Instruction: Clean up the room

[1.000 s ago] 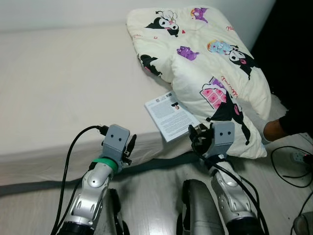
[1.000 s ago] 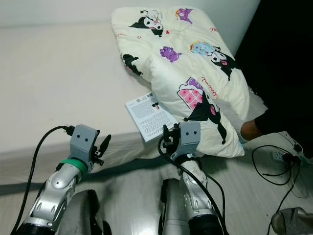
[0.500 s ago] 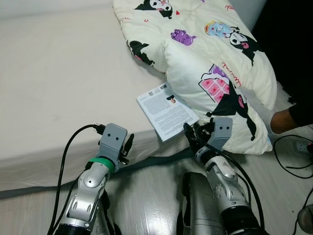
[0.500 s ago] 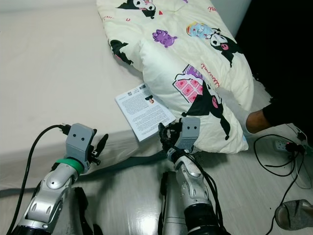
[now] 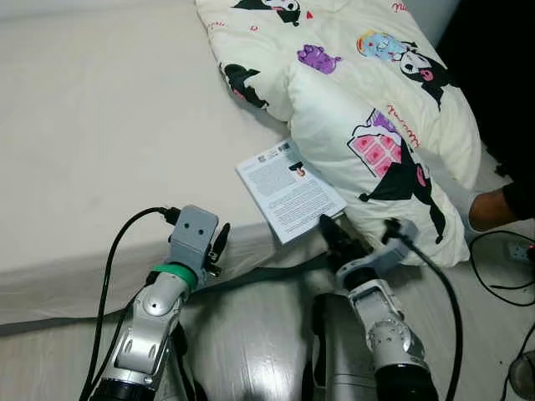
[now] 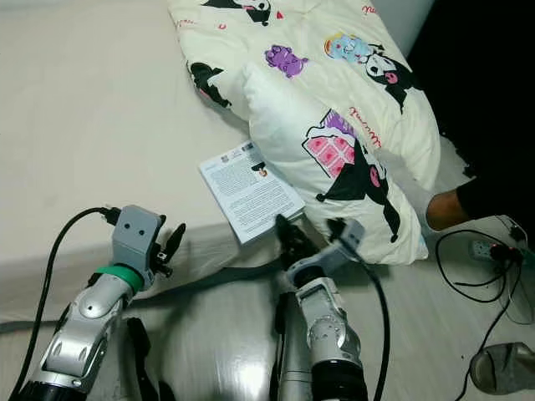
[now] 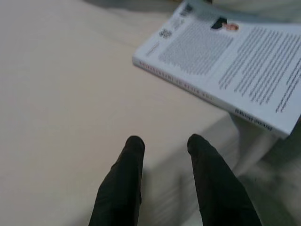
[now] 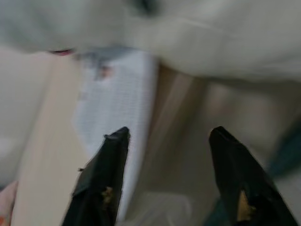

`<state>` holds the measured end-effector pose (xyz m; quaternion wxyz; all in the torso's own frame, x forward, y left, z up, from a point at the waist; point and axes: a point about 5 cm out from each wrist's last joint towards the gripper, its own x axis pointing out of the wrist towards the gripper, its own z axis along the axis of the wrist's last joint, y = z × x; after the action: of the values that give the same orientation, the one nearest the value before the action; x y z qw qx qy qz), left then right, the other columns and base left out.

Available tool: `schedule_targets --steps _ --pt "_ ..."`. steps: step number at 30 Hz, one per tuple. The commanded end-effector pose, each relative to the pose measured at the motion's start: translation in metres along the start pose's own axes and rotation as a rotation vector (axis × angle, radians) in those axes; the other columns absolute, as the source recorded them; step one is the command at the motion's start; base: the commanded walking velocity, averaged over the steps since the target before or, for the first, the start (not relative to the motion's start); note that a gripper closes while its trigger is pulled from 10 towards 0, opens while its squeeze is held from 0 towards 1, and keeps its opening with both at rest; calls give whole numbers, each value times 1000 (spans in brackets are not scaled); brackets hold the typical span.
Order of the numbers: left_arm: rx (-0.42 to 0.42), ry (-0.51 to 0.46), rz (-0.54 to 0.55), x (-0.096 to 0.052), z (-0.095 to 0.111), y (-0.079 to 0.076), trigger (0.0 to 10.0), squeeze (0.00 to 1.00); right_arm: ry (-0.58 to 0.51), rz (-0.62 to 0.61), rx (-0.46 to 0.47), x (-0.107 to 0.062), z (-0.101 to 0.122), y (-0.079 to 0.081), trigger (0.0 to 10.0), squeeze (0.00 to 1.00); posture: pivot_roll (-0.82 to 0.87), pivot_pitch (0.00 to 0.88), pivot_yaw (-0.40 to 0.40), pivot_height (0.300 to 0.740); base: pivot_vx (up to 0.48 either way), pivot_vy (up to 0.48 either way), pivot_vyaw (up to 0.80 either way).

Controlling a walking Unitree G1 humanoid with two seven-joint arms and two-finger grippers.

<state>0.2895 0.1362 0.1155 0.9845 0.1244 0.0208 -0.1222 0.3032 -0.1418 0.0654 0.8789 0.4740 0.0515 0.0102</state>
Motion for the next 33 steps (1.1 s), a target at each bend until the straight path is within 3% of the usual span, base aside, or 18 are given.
schedule_targets --steps 1,4,5,6,7,14,16,22,33 --pt "-1 25 -11 -4 -5 -2 10000 0 24 -61 88 -8 -20 -7 10000 1000 -79 187 64 500 0 0 0" --pt "5 30 -14 -6 -4 0 10000 0 49 -85 156 -5 -20 -12 10000 1000 -69 198 72 500 0 0 0" --pt "6 31 -14 -7 -4 0 10000 0 75 -62 169 -2 -22 -11 10000 290 -65 202 75 500 0 0 0" --pt "6 31 -13 -7 -4 0 10000 0 94 -45 180 -1 -23 -9 10000 290 -65 202 75 500 0 0 0" --pt "6 32 -13 -8 -3 1 10000 0 114 -19 177 1 -24 -7 10000 0 -61 208 78 500 0 0 0" --pt "8 38 -12 -11 -3 1 10000 0 156 76 141 7 -27 2 10000 0 -49 224 84 500 0 0 0" --pt "10 44 -12 -13 -4 2 10000 0 167 157 131 9 -28 9 10000 0 -44 231 86 500 0 0 0" --pt "11 53 -13 -16 -4 2 10000 0 187 264 151 7 -31 16 10000 0 -40 240 91 500 0 0 0" --pt "6 55 -27 -17 0 -1 10000 0 183 236 146 22 -25 10 10000 0 -29 255 106 500 0 0 0"
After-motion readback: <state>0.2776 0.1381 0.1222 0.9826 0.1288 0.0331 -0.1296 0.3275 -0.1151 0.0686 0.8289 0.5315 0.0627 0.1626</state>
